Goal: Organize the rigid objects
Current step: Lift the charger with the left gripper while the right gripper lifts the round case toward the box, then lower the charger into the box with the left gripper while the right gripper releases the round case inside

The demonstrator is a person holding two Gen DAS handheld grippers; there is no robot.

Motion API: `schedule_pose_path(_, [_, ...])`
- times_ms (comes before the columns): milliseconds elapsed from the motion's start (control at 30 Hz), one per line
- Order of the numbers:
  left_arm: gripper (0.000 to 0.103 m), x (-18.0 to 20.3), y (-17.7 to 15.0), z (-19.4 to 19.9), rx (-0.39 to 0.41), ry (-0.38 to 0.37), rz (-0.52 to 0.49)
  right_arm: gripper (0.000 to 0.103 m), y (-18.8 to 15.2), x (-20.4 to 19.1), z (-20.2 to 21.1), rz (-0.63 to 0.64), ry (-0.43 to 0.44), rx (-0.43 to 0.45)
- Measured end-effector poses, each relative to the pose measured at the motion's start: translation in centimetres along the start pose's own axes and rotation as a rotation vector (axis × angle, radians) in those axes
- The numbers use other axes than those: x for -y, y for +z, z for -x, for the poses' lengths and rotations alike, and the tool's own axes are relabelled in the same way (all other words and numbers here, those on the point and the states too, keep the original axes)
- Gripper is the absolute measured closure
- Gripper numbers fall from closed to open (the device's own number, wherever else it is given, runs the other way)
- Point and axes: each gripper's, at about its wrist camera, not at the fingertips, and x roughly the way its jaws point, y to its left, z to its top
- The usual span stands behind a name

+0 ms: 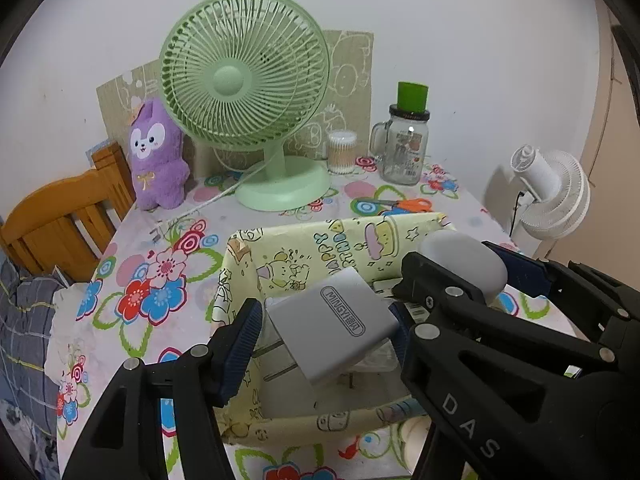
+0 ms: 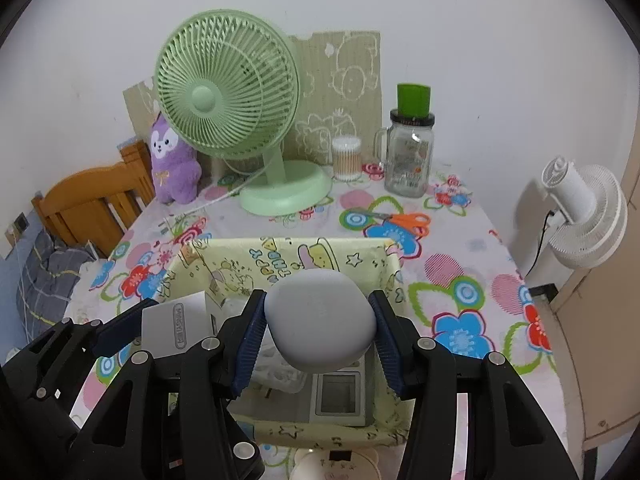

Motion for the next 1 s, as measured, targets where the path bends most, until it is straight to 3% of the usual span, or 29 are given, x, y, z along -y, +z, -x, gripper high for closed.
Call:
schedule_pose_path(333, [0.036,-0.5,-0.7,-1.7,-0.038,0.003,0.006,0.049,-0.3,-0.5,-2.7,0.016,0.023,-0.045])
schedule_pose_path(667, [0.018,-0.3,-1.4,-1.0,-0.035,0.001,-0.009,0.049,-1.0,-0.7,-2.5,0.025,0.039,-0.057])
schedule_pose_path(1000, [0.017,-0.4,-2.6,0.1,-0.041,0.026,-0.023,0.048,-2.2,-1.5,-1.8,0.039,0.073,-0.094])
